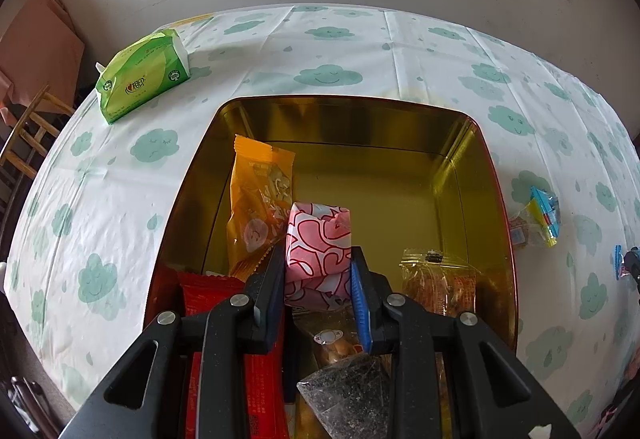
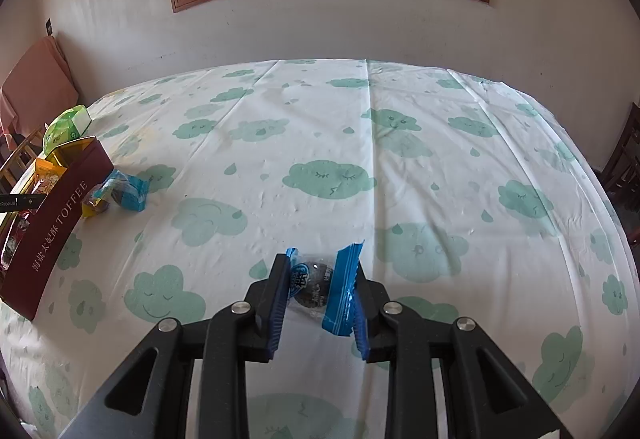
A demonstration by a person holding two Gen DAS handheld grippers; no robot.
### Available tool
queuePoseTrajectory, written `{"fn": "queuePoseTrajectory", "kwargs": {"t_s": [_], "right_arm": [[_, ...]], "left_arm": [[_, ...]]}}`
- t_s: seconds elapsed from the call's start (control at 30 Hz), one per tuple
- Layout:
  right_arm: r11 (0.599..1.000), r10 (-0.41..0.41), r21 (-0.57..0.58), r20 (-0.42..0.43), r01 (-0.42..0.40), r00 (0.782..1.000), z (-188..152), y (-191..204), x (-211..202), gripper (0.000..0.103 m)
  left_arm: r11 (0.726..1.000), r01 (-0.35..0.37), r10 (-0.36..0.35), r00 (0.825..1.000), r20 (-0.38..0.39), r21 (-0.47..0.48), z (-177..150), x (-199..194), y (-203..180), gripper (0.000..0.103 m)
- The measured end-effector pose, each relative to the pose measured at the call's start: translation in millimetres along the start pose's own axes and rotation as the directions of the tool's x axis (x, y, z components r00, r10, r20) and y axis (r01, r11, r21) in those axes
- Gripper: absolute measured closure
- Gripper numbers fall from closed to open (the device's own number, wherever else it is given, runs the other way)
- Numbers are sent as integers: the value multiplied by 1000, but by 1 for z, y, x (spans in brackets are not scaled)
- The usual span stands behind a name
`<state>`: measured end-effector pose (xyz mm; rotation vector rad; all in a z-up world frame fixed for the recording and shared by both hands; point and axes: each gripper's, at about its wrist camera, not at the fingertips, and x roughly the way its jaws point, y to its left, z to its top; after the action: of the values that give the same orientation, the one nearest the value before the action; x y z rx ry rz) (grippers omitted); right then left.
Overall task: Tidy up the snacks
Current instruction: 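Carry the pink block over the tin with the left gripper, then lower the pink block into the tin and open the left gripper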
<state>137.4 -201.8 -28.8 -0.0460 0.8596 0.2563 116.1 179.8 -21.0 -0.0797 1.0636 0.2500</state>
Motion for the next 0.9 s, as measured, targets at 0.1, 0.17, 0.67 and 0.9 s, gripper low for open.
{"fn": "queuePoseTrajectory", "kwargs": {"t_s": [0.1,0.17,0.67,0.9], "right_arm": [[1000,0,0,-1,0,1000,0,0,0,74],[1000,-1,0,-1,1,1000,0,-1,0,74],[1000,-2,-1,-2,2,1000,0,0,0,74],[1000,-4,-2,-4,4,1000,0,1,1,73]], "left_arm": [[1000,-5,5,1000,-4,11,-2,1,-2,76],[1000,-5,6,1000,-8,19,-3,2,-3,76],[999,-34,33,999,15,30,-2,-6,-6,57],[998,-49,44,993,107,42,-5,-40,-12,40]]}}
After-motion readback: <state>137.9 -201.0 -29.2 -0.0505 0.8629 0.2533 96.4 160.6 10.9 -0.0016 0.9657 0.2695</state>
